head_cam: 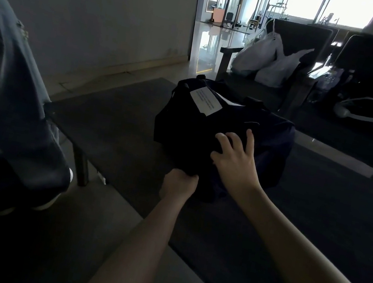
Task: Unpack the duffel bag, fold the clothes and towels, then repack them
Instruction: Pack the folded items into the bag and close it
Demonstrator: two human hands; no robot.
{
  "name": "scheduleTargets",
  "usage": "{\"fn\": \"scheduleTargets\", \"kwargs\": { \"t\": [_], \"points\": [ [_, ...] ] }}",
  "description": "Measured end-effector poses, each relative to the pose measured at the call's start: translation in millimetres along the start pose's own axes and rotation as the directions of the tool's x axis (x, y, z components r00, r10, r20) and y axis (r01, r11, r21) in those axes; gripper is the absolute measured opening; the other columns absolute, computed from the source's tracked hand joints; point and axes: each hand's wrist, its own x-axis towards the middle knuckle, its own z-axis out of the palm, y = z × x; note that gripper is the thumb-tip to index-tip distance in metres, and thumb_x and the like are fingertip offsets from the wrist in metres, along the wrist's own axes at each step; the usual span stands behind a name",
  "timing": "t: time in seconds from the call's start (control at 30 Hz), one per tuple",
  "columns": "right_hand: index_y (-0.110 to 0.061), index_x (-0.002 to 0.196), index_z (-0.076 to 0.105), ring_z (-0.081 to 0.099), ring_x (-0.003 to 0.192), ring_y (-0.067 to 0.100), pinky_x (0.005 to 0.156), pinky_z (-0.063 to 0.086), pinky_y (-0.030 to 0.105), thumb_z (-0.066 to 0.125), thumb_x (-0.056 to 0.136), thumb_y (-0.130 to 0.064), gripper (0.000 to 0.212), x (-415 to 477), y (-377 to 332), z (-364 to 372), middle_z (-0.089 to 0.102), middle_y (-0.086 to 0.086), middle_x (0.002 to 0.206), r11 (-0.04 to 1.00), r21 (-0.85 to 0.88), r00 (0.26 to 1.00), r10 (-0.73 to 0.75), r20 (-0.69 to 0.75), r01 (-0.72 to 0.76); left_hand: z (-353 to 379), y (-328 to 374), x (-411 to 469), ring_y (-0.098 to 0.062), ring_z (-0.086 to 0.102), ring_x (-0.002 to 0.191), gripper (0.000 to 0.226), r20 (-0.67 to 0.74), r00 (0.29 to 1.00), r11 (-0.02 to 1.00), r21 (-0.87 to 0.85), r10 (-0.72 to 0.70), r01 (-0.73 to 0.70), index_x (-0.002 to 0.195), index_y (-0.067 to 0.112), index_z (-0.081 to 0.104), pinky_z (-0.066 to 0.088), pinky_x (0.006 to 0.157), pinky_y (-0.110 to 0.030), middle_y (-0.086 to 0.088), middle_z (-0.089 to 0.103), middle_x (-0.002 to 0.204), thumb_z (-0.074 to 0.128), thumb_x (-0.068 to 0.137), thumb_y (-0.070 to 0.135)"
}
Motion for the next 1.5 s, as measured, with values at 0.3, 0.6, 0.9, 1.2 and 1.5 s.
{"fn": "scheduleTargets", "kwargs": {
  "t": [0.3,0.6,0.9,1.2,1.5],
  "points": [
    [-0.014,0.067,0.070,0.061,0.102,0.037,0.095,0.034,0.069,0.089,0.048,-0.008,0.027,4,12,0,0.063,0.014,0.113,0.996,0.071,0.997,0.052,0.056,-0.056,-2,9,4,-0.008,0.052,0.069,0.024,0.122,0.991,0.981,0.188,-0.059,0.036,0.069,0.018,0.060,0.045,0.082,-0.027,0.009,0.063,0.076,0.056,0.090,0.028],
    [-0.012,0.070,0.073,0.063,0.097,0.036,0.092,0.037,0.070,0.086,0.055,-0.006,0.021,2,27,-1,0.065,0.014,0.111,0.979,0.164,0.992,0.112,0.051,-0.119,32,-15,-8,-0.024,0.054,0.113,0.035,-0.038,0.999,0.849,0.527,0.008,0.014,0.110,0.014,0.062,0.044,0.098,-0.042,-0.006,0.060,0.119,0.049,0.093,0.041],
    [-0.012,0.068,0.072,0.063,0.101,0.036,0.092,0.036,0.070,0.087,0.053,-0.006,0.022,0,21,-3,0.066,0.014,0.110,0.969,0.206,0.988,0.115,0.102,-0.134,35,-23,-5,-0.023,0.042,0.123,0.034,-0.119,0.983,0.756,0.655,0.140,-0.028,0.114,0.020,0.061,0.036,0.097,-0.040,-0.003,0.051,0.130,0.053,0.092,0.044],
    [-0.015,0.066,0.073,0.064,0.104,0.035,0.093,0.035,0.069,0.088,0.052,-0.009,0.021,1,13,-9,0.068,0.012,0.110,0.958,0.241,0.977,0.111,0.183,-0.154,28,-30,-10,-0.022,0.037,0.131,0.039,-0.027,0.971,0.818,0.545,0.237,-0.184,0.138,0.027,0.044,0.031,0.103,-0.042,0.000,0.041,0.143,0.042,0.099,0.033],
    [-0.019,0.139,0.044,0.041,0.131,0.018,0.114,0.020,0.038,0.060,0.086,-0.023,0.056,22,41,-28,0.050,-0.001,0.140,0.785,0.516,0.939,0.267,0.218,-0.343,-28,48,8,-0.011,0.022,0.141,0.049,-0.190,0.766,0.789,0.125,0.614,-0.601,0.147,0.026,0.030,0.023,0.115,-0.037,0.008,0.023,0.155,0.039,0.100,0.032]
  ]
}}
